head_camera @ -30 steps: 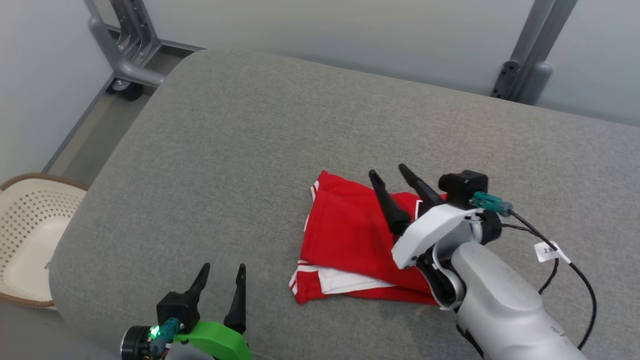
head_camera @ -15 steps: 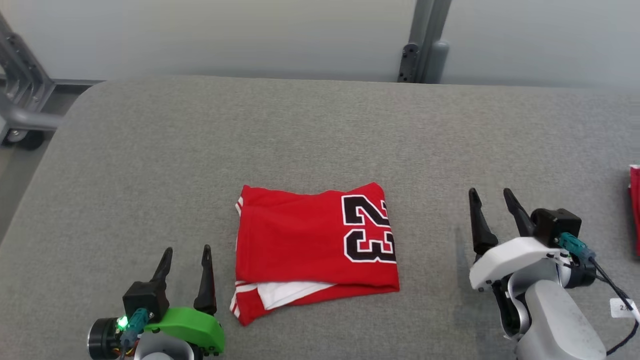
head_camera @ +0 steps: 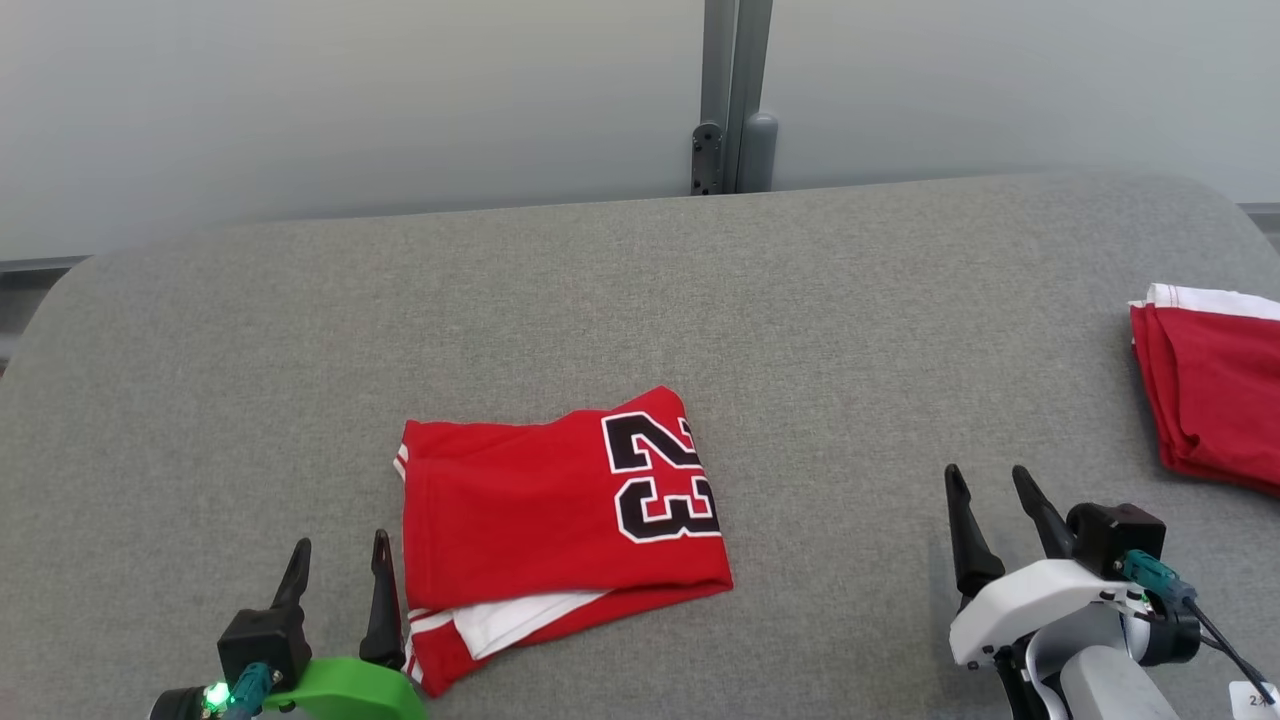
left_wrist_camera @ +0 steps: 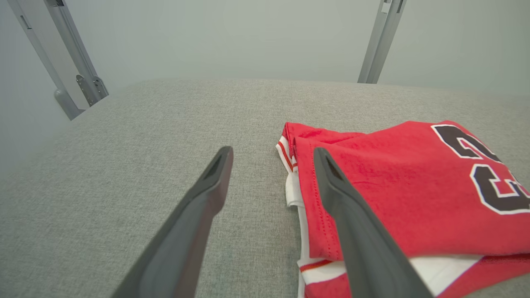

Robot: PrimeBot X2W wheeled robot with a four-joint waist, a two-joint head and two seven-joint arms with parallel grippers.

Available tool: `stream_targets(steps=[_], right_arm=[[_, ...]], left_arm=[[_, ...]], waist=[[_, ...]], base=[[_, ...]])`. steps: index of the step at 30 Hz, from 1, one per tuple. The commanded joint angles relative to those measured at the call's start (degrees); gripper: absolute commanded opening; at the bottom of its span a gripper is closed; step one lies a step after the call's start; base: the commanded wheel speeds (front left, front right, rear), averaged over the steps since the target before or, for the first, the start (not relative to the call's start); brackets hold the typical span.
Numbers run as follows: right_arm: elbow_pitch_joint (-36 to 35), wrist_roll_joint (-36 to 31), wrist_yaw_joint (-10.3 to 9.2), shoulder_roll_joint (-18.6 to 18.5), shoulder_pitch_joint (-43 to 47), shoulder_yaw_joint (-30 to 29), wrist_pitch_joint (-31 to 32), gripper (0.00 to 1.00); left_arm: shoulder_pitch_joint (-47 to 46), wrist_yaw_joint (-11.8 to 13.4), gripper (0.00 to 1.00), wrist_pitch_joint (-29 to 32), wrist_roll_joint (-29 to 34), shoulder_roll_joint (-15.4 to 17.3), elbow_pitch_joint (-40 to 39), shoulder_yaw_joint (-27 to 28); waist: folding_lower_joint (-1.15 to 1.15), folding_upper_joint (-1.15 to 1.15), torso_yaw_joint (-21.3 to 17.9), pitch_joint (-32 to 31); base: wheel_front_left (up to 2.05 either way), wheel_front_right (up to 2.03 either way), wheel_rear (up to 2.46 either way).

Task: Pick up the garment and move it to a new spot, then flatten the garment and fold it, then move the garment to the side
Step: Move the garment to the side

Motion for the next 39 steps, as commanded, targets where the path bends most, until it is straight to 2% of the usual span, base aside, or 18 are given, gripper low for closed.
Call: stream_targets(steps=[1, 9, 15, 25, 31, 36, 37, 38, 39], right_arm=[[0.2, 1.1, -0.01, -0.2, 0.9, -0.1, -0.1, 1.00], [0.3, 2.1, -0.01, -0.1, 0.6, 0.9, -0.1, 1.00], [0.5, 3.2, -0.01, -0.1, -0.4, 3.9, -0.1, 1.00], [6.1, 8.1, -0.01, -0.2, -6.1, 15.2, -0.1, 1.00], [11.0, 9.1, -0.01, -0.2, -10.2, 17.7, -0.1, 1.00], [17.7, 10.6, -0.01, -0.2, -12.9, 19.6, -0.1, 1.00], [19.4, 10.9, -0.01, -0.2, -13.2, 19.9, -0.1, 0.59], [20.4, 11.6, -0.01, -0.2, -13.6, 19.9, -0.1, 0.44], [21.4, 11.9, -0.01, -0.2, -14.0, 20.0, -0.1, 0.04]], left_arm=[[1.1, 0.3, 1.00, 0.0, 0.6, 0.2, -0.3, 0.4], [1.6, 0.1, 1.00, 0.0, 0.7, 0.2, -0.2, 1.0], [0.9, -0.1, 1.00, 0.0, -0.2, 0.2, 0.1, -0.3], [-0.3, -0.7, 1.00, 0.0, -0.7, 0.2, 0.6, -2.9], [-0.5, -1.0, 1.00, 0.0, -0.7, 0.2, 0.8, -3.7], [-0.7, -1.0, 1.00, 0.0, -1.4, 0.2, 0.9, -3.4], [-0.7, -1.1, 1.00, 0.0, -1.4, 0.2, 0.9, -3.3], [-0.7, -1.2, 1.00, 0.0, -1.3, 0.2, 0.8, -3.3], [-0.6, -1.1, 1.00, 0.0, -1.4, 0.2, 0.7, -3.2]], waist=[[0.00, 0.00, -0.8, -0.8], [0.00, 0.00, -0.8, -0.8], [0.00, 0.00, 1.1, -0.2], [0.00, 0.00, 9.5, 1.9], [0.00, 0.00, 14.6, 3.2], [0.00, 0.00, 17.1, 4.0], [0.00, 0.00, 17.2, 4.1], [0.00, 0.00, 17.3, 4.2], [0.00, 0.00, 17.3, 4.3]], base=[[0.00, 0.00, 0.00], [0.00, 0.00, 0.00], [0.00, 0.00, 0.00], [0.00, 0.00, 0.00], [0.00, 0.00, 0.00], [0.00, 0.00, 0.00], [0.00, 0.00, 0.00], [0.00, 0.00, 0.00], [0.00, 0.00, 0.00]])
